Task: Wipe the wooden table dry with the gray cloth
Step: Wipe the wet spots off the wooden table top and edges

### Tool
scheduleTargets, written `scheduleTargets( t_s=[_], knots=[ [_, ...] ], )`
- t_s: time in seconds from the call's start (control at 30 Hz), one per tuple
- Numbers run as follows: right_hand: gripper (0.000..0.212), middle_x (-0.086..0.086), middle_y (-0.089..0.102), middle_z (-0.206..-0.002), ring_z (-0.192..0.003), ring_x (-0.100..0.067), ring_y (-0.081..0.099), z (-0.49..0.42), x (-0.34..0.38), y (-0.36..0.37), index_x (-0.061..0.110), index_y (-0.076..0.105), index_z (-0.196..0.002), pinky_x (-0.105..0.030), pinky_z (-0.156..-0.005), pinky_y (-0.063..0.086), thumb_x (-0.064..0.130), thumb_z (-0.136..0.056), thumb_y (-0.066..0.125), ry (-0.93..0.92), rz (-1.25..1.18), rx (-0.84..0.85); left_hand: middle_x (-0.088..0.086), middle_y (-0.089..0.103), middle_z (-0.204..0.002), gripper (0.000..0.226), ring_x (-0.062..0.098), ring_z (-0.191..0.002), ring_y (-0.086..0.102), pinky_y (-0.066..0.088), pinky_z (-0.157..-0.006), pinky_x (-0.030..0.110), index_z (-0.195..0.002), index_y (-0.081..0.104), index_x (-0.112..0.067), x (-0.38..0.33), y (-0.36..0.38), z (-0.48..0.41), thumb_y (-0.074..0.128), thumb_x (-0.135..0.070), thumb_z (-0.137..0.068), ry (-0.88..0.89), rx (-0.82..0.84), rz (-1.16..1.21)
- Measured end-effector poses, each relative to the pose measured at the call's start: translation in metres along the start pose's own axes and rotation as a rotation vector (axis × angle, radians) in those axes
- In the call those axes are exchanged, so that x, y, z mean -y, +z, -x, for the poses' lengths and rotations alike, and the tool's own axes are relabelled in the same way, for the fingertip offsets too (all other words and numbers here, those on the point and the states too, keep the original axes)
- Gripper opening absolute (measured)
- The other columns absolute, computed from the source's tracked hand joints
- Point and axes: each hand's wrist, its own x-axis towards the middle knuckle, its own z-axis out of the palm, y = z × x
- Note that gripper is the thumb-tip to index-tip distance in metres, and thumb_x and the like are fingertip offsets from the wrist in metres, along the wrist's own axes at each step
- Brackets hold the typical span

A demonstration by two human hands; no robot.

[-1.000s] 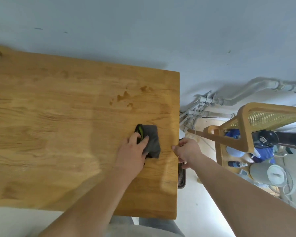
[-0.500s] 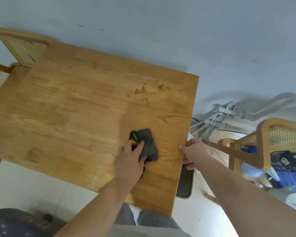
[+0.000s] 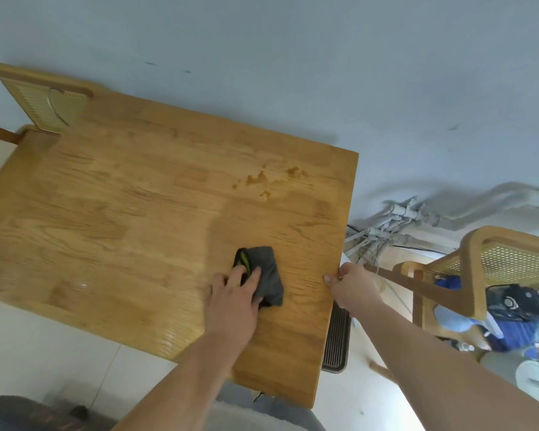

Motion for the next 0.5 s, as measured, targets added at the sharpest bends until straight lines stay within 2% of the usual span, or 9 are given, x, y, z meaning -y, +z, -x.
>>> scheduleTargets(
  t_s=[0.07, 0.13, 0.17, 0.23, 0.27, 0.33, 0.43, 0.47, 0.5],
  knots=[
    [0.021, 0.003, 0.064, -0.077, -0.069, -0.016, 0.062, -0.001, 0.009, -0.009, 0.022, 0.056, -0.092, -0.038, -0.071, 0.060, 0.042, -0.098, 0.061, 0.006, 0.129, 0.039, -0.002, 0.030, -0.155, 0.062, 0.031, -0.126, 0.036, 0.037, -0.104, 0.044, -0.162, 0.015, -0.033, -0.016, -0.001, -0.001, 0.042, -0.039, -0.106, -0.016, 0.036, -0.002],
    [0.031, -0.001, 0.065, -0.080, -0.069, -0.017, 0.063, -0.009, 0.021, -0.023, 0.013, 0.063, -0.099, -0.039, -0.076, 0.062, 0.043, -0.094, 0.068, 0.043, 0.257, 0.098, 0.000, 0.026, -0.155, 0.067, 0.033, -0.129, 0.033, 0.033, -0.107, 0.045, -0.162, 0.010, -0.029, -0.018, -0.005, -0.007, 0.045, -0.032, -0.106, 0.206, 0.070, -0.039],
    [0.036, -0.004, 0.067, -0.088, -0.075, -0.019, 0.064, -0.014, 0.028, -0.031, 0.010, 0.063, -0.108, -0.037, -0.078, 0.061, 0.042, -0.094, 0.070, 0.051, 0.271, 0.110, 0.000, 0.026, -0.156, 0.067, 0.033, -0.129, 0.032, 0.032, -0.109, 0.045, -0.162, 0.010, -0.029, -0.012, -0.009, -0.016, 0.046, -0.030, -0.106, 0.360, 0.081, -0.056],
    [0.050, -0.008, 0.068, -0.107, -0.087, -0.023, 0.064, -0.026, 0.044, -0.042, 0.005, 0.057, -0.133, -0.036, -0.075, 0.056, 0.037, -0.096, 0.069, 0.049, 0.153, 0.062, -0.001, 0.025, -0.157, 0.064, 0.033, -0.132, 0.031, 0.031, -0.110, 0.046, -0.161, 0.013, -0.032, 0.011, -0.019, -0.047, 0.046, -0.031, -0.106, 0.599, 0.119, -0.125],
    [0.054, -0.008, 0.067, -0.111, -0.089, -0.024, 0.063, -0.032, 0.050, -0.046, 0.007, 0.053, -0.141, -0.036, -0.074, 0.054, 0.034, -0.097, 0.068, 0.045, 0.047, 0.018, -0.002, 0.024, -0.157, 0.064, 0.033, -0.132, 0.032, 0.031, -0.111, 0.046, -0.161, 0.014, -0.034, 0.021, -0.026, -0.066, 0.047, -0.031, -0.106, 0.652, 0.140, -0.172],
    [0.056, -0.007, 0.068, -0.120, -0.095, -0.024, 0.064, -0.041, 0.064, -0.048, 0.011, 0.050, -0.147, -0.036, -0.080, 0.055, 0.032, -0.097, 0.066, 0.055, -0.106, -0.051, -0.004, 0.025, -0.158, 0.064, 0.030, -0.132, 0.033, 0.034, -0.111, 0.045, -0.160, 0.017, -0.036, 0.031, -0.037, -0.098, 0.049, -0.032, -0.106, 0.573, 0.124, -0.164],
    [0.054, -0.006, 0.068, -0.118, -0.103, -0.028, 0.067, -0.056, 0.075, -0.037, 0.014, 0.053, -0.136, -0.047, -0.089, 0.060, 0.041, -0.091, 0.067, 0.122, -0.059, -0.101, -0.005, 0.027, -0.155, 0.062, 0.029, -0.129, 0.035, 0.041, -0.106, 0.044, -0.160, 0.021, -0.036, 0.013, -0.047, -0.119, 0.049, -0.033, -0.105, 0.308, 0.095, -0.011],
    [0.053, -0.007, 0.068, -0.119, -0.104, -0.030, 0.067, -0.060, 0.078, -0.034, 0.016, 0.052, -0.134, -0.049, -0.089, 0.059, 0.042, -0.090, 0.068, 0.146, -0.024, -0.113, -0.005, 0.025, -0.155, 0.064, 0.030, -0.128, 0.034, 0.041, -0.106, 0.043, -0.160, 0.019, -0.036, 0.003, -0.047, -0.120, 0.050, -0.031, -0.104, 0.302, 0.123, 0.008],
    [0.053, -0.007, 0.068, -0.121, -0.107, -0.031, 0.066, -0.064, 0.080, -0.033, 0.017, 0.052, -0.133, -0.049, -0.091, 0.058, 0.042, -0.090, 0.071, 0.168, 0.009, -0.128, -0.004, 0.022, -0.155, 0.066, 0.030, -0.128, 0.032, 0.040, -0.106, 0.043, -0.160, 0.017, -0.035, -0.003, -0.043, -0.120, 0.050, -0.029, -0.104, 0.369, 0.151, -0.007]
  ],
)
